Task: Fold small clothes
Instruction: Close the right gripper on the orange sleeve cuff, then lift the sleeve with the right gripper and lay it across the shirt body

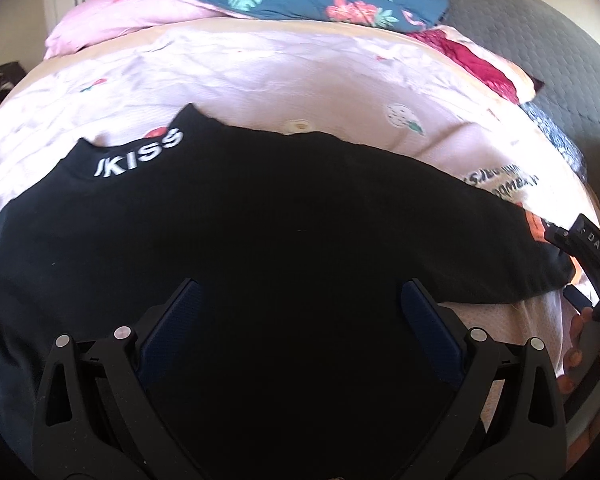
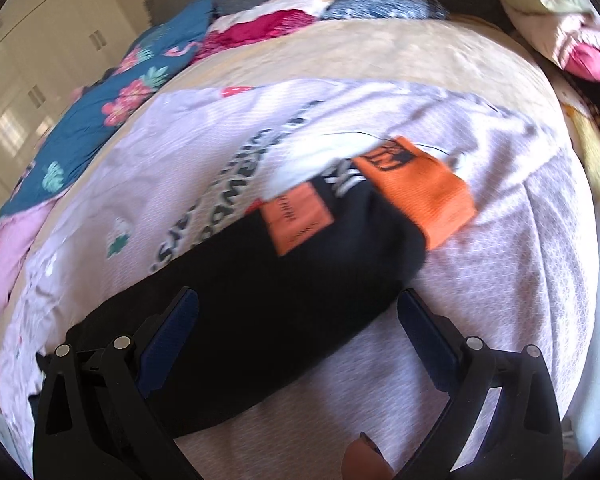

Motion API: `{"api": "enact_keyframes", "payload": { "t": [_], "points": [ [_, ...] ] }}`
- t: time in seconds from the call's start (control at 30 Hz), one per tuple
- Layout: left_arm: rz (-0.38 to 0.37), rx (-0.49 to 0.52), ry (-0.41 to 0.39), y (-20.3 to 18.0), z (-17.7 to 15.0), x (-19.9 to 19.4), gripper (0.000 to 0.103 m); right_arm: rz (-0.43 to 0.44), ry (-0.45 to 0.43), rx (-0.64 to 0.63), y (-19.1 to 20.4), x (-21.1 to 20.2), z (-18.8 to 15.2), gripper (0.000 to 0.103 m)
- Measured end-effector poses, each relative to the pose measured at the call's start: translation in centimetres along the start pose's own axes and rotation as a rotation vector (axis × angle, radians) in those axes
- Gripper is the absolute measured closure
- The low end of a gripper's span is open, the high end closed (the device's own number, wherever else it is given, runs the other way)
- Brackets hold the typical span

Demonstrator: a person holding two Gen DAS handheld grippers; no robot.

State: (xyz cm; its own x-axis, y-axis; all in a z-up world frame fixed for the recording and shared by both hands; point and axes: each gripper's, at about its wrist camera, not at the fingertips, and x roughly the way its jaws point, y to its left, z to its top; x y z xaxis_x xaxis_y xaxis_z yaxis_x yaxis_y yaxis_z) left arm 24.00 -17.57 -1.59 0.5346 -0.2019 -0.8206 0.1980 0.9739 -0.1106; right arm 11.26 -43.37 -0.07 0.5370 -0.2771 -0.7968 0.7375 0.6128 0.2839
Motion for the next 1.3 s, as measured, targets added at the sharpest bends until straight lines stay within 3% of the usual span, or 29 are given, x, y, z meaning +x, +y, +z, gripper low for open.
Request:
{"api": "enact_keyframes", "payload": {
  "t": [0.5,0.6,0.63,0.7,0.77,1.3],
  "points": [
    [-0.004,-0.029,0.022,0.8,0.1,1.3,0.009,0.003,0.0,0.038,-2.2,3.7,2.5,0.006],
    [-0.01,-0.043,0.02,1.3,0.4,0.9,0.009,-0.012,-0.033,0.053,-2.8,3.8,2.8,0.035],
    [-0.013,-0.054,0.019,1.6,0.5,0.7,0.009,-0.007,-0.04,0.055,-2.9,3.7,2.8,0.052],
    [-0.013,-0.073,0.016,2.2,0.8,0.3,0.009,0.024,-0.056,0.068,-3.4,3.3,3.0,0.071],
    [-0.012,-0.089,0.006,2.8,1.2,-0.3,0.009,0.078,-0.056,0.071,-3.4,3.1,3.1,0.082],
    [0.016,-0.178,-0.068,6.7,2.7,-4.4,0.009,0.297,-0.161,-0.062,1.0,-3.0,2.9,0.084]
  ]
}}
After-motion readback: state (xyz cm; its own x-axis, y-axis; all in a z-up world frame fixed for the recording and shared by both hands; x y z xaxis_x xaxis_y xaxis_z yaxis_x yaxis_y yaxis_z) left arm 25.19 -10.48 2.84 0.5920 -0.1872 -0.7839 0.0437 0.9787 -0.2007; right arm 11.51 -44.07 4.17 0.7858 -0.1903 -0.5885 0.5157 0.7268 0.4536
